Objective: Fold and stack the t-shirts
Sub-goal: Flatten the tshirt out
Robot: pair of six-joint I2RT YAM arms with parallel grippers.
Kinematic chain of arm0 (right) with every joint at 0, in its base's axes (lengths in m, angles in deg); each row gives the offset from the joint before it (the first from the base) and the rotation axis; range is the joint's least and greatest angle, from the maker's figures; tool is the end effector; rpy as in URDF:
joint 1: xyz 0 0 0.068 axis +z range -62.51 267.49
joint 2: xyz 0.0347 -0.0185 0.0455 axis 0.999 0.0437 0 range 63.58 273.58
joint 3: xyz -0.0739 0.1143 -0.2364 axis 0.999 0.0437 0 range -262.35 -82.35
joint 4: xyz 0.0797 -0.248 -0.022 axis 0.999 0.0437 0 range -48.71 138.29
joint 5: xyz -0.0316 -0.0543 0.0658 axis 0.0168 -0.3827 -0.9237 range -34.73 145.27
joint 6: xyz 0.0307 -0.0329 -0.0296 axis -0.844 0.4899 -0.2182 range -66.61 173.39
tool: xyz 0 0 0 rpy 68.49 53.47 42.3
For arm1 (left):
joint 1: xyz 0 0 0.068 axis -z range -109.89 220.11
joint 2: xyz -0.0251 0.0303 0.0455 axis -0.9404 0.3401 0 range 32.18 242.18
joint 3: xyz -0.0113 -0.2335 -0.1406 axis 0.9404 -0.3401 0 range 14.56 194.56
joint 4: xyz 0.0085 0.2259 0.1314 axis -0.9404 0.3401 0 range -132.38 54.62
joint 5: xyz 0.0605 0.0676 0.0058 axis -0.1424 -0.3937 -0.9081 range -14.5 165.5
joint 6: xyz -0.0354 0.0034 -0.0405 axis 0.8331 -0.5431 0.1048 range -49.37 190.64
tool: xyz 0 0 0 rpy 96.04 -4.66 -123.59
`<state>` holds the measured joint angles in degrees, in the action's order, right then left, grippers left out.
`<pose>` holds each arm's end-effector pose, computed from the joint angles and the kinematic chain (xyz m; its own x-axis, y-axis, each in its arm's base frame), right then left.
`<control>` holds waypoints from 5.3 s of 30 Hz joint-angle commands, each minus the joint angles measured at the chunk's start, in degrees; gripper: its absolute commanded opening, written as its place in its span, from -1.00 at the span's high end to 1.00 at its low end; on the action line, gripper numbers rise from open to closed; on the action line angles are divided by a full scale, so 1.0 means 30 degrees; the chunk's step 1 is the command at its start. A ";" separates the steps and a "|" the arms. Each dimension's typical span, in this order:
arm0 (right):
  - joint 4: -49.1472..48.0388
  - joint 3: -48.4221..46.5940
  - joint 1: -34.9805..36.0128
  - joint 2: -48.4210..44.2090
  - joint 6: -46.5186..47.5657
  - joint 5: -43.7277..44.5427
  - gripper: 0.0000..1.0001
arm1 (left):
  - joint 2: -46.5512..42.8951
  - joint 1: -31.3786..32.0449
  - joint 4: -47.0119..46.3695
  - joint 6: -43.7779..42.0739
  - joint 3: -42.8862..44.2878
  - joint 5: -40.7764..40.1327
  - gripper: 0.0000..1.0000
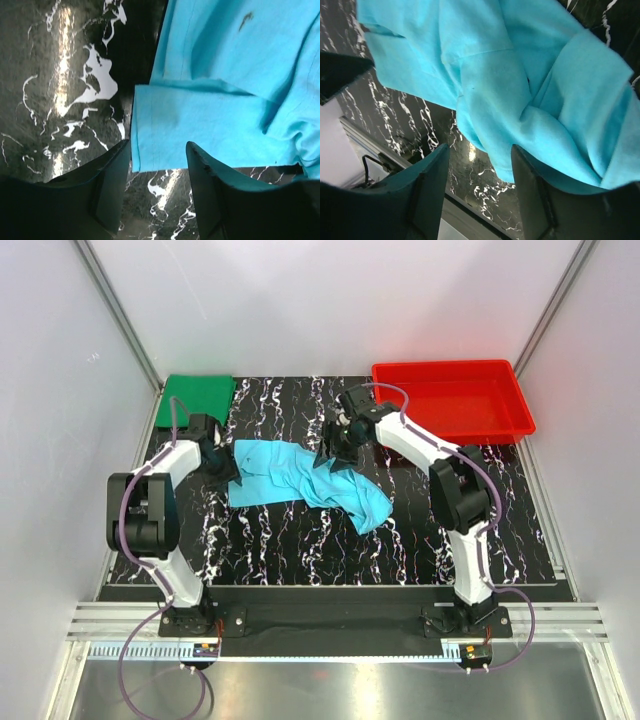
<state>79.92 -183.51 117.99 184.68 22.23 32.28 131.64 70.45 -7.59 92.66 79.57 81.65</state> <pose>0.3918 0.2467 0.2213 -0.9617 -0.0135 -0.2738 -0.1694 0.8144 0.5550 0.3381 -0.0057 0.1826 -0.8832 -0.3678 -0.2911 -0.3101 0.9235 -0.2259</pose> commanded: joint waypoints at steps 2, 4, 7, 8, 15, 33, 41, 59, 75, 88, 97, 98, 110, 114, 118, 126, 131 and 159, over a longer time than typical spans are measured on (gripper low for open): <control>0.0921 -0.1317 0.0585 0.1058 0.0630 0.0337 -0.15 | 0.0566 -0.0552 -0.1281 -0.0631 0.1296 0.0117 -0.04; 0.0863 -0.1405 0.0614 0.1380 0.0572 0.0482 -0.15 | 0.1268 -0.0552 -0.1225 -0.0719 0.1821 0.0058 -0.04; 0.1067 -0.1900 0.0702 0.1762 0.0688 0.0512 -0.21 | 0.2206 -0.0552 -0.1194 -0.0778 0.2350 0.0408 0.02; 0.1126 -0.2048 0.0760 0.1850 0.0746 0.0512 -0.22 | 0.2527 -0.0581 -0.1311 -0.0749 0.2381 0.0584 0.06; 0.1800 -0.2607 0.0966 0.2583 0.0543 0.1830 -0.01 | 0.3467 -0.0582 -0.1927 -0.0192 0.2674 0.1757 0.47; 0.2447 -0.1380 0.0965 -0.1073 0.2769 0.5531 1.00 | -0.3238 -0.0582 -0.0873 0.0101 0.0773 0.0351 1.00; 0.3176 0.2018 0.0995 -0.6808 0.3643 1.0410 1.00 | -0.7481 -0.0582 0.0210 0.0423 -0.1161 0.0235 1.00; 0.5795 1.3366 0.0556 -1.9162 -0.2654 1.4377 -0.66 | -1.1795 -0.0611 0.2144 0.2091 -0.6320 -0.1962 0.06; 0.1214 0.7679 0.0205 -0.7263 0.3028 1.1643 0.16 | -1.1417 -0.0581 0.1647 0.2474 -0.6085 0.0612 -0.04; -0.0776 0.8321 -0.2344 -0.5592 0.6660 0.6465 0.17 | -1.0127 -0.0582 0.1412 0.2240 -0.5763 0.1523 0.05; -0.2418 0.8585 -0.2930 -0.4888 0.7017 0.3120 0.09 | -0.9891 -0.0582 0.1471 0.2094 -0.5558 0.1992 0.06; -0.2389 0.8556 -0.2989 -0.4830 0.7017 0.3207 0.08 | -0.9892 -0.0611 0.1500 0.2093 -0.5587 0.1992 0.06; -0.1920 0.8702 -0.3224 -0.4858 0.7545 0.3943 0.02 | -1.0185 -0.0553 0.1530 0.2181 -0.5909 0.2342 0.06; -0.2067 0.9053 -0.3253 -0.4946 0.7075 0.3559 0.04 | -1.0155 -0.0582 0.1530 0.2269 -0.5822 0.2431 0.06; -0.1921 0.9112 -0.3253 -0.5063 0.7221 0.3851 0.03 | -1.0272 -0.0582 0.1647 0.2327 -0.5734 0.2490 0.06; -0.1950 0.9229 -0.3253 -0.5443 0.6783 0.3764 0.52 | -1.0653 -0.0582 0.2056 0.2473 -0.5792 0.2227 0.05; -0.1131 0.8996 -0.3224 -0.6614 0.6548 0.5490 0.87 | -1.0771 -0.0582 0.2554 0.3030 -0.5763 0.0680 0.04; 0.2093 0.9287 -0.3224 -1.2505 0.5640 0.7104 1.00 | -0.4208 -0.0611 0.2994 0.5285 -0.5176 -0.3956 0.30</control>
<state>86.24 -155.93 108.36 149.27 38.65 52.50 118.96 68.86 1.90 107.02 63.73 71.10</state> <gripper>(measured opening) 0.083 0.348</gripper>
